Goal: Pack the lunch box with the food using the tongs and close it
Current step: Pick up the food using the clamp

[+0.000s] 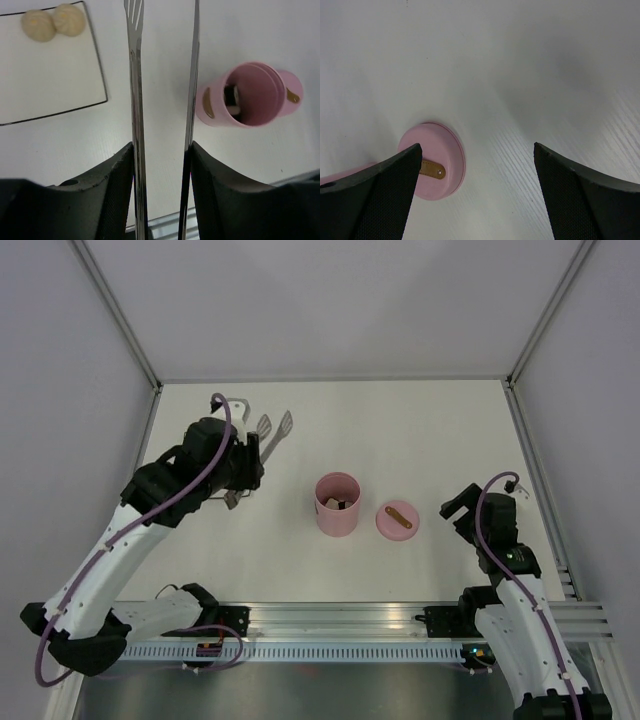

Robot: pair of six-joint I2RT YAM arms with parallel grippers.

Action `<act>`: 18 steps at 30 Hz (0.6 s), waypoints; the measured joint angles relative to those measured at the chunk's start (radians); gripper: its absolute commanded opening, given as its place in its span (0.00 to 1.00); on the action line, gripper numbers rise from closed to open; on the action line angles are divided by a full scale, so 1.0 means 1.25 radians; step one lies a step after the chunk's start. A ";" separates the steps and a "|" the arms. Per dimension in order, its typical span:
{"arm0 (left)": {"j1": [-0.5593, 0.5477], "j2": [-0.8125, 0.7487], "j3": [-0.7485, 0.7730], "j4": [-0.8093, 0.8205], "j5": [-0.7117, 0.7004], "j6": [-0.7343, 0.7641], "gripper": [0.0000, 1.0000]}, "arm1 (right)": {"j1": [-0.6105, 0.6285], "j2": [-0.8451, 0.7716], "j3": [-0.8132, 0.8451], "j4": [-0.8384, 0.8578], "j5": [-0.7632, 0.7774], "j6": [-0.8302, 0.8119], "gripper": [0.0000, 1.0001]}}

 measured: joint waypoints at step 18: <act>0.439 0.034 -0.122 0.148 -0.019 -0.050 0.52 | 0.000 0.183 0.005 0.246 -0.063 -0.060 0.98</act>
